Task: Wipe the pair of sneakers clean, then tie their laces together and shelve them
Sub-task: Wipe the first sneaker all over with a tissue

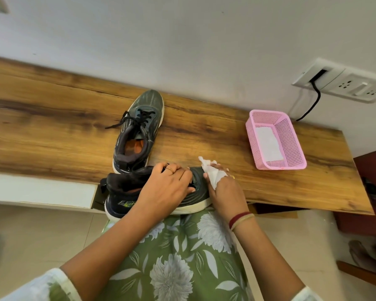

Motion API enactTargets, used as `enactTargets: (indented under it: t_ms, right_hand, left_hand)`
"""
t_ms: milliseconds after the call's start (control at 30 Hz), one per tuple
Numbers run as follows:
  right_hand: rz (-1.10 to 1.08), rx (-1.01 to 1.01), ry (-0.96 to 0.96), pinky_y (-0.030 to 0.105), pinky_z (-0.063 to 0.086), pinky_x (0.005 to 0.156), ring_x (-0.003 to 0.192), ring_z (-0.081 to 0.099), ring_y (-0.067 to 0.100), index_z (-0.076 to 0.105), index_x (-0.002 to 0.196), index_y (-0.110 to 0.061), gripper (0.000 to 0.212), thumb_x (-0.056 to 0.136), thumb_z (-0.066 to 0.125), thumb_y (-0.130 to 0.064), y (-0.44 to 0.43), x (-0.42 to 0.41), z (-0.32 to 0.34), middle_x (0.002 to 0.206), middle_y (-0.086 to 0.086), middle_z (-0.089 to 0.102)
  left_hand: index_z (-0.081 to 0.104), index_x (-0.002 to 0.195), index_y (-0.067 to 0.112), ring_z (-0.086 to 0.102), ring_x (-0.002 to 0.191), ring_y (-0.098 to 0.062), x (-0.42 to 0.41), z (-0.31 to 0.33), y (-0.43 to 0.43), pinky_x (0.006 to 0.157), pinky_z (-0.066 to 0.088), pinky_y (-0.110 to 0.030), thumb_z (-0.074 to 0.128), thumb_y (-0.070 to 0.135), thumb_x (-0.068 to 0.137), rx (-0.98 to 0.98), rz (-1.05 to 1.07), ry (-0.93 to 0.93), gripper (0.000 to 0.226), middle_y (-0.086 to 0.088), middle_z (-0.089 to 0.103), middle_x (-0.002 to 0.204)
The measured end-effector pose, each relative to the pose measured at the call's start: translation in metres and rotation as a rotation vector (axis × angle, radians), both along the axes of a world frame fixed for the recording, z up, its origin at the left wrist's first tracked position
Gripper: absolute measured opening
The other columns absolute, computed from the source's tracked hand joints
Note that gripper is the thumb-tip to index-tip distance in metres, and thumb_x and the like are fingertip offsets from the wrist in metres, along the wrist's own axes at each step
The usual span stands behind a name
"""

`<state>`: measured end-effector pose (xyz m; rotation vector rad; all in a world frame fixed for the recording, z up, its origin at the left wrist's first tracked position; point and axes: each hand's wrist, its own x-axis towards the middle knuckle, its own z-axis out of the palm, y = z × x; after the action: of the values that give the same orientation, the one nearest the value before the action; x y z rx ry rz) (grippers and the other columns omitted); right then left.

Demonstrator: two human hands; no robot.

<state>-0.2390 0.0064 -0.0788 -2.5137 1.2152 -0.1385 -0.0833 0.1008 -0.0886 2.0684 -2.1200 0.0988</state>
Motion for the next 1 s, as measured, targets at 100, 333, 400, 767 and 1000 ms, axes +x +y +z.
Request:
enactTargets:
  t_ms: [100, 333, 400, 767, 1000]
  right_hand:
    - [0.04, -0.029, -0.005, 0.028, 0.037, 0.098, 0.113, 0.053, 0.021, 0.041, 0.141, -0.021, 0.045, 0.098, 0.032, -0.034, 0.009, -0.008, 0.004, 0.125, 0.004, 0.058]
    - [0.034, 0.005, 0.076, 0.035, 0.041, 0.097, 0.113, 0.053, 0.026, 0.048, 0.133, -0.017, 0.038, 0.099, 0.037, -0.032, 0.006, -0.007, 0.003, 0.124, 0.008, 0.058]
    - [0.037, 0.02, 0.062, 0.036, 0.04, 0.097, 0.113, 0.053, 0.028, 0.051, 0.129, -0.015, 0.037, 0.099, 0.038, -0.031, 0.005, -0.003, 0.005, 0.122, 0.01, 0.059]
    - [0.037, -0.008, 0.147, 0.038, 0.04, 0.099, 0.117, 0.051, 0.029, 0.051, 0.129, -0.012, 0.045, 0.099, 0.029, -0.037, 0.006, 0.005, 0.003, 0.128, 0.013, 0.055]
    - [0.065, -0.054, 0.098, 0.036, 0.047, 0.089, 0.105, 0.058, 0.028, 0.056, 0.125, -0.01, 0.052, 0.097, 0.022, -0.039, 0.02, -0.001, 0.013, 0.114, 0.012, 0.062]
  left_hand:
    - [0.058, 0.096, 0.014, 0.062, 0.093, -0.024, 0.001, 0.0, -0.001, 0.073, 0.044, -0.039, 0.033, 0.047, 0.091, -0.004, -0.003, -0.01, 0.042, -0.002, 0.068, 0.095]
    - [0.059, 0.094, 0.015, 0.062, 0.092, -0.023, -0.002, 0.001, 0.0, 0.073, 0.043, -0.039, 0.032, 0.046, 0.09, -0.01, -0.013, -0.025, 0.042, -0.001, 0.068, 0.094]
    - [0.06, 0.094, 0.014, 0.062, 0.09, -0.023, -0.001, 0.002, -0.001, 0.072, 0.045, -0.04, 0.032, 0.047, 0.09, 0.001, -0.01, -0.02, 0.043, -0.001, 0.068, 0.091]
    - [0.06, 0.092, 0.015, 0.062, 0.09, -0.023, 0.0, -0.001, -0.003, 0.071, 0.046, -0.039, 0.033, 0.046, 0.089, -0.026, -0.007, -0.012, 0.042, -0.001, 0.068, 0.091]
    - [0.061, 0.093, 0.013, 0.062, 0.09, -0.023, -0.002, -0.002, -0.003, 0.073, 0.042, -0.038, 0.033, 0.044, 0.089, -0.074, -0.019, -0.032, 0.041, -0.002, 0.068, 0.092]
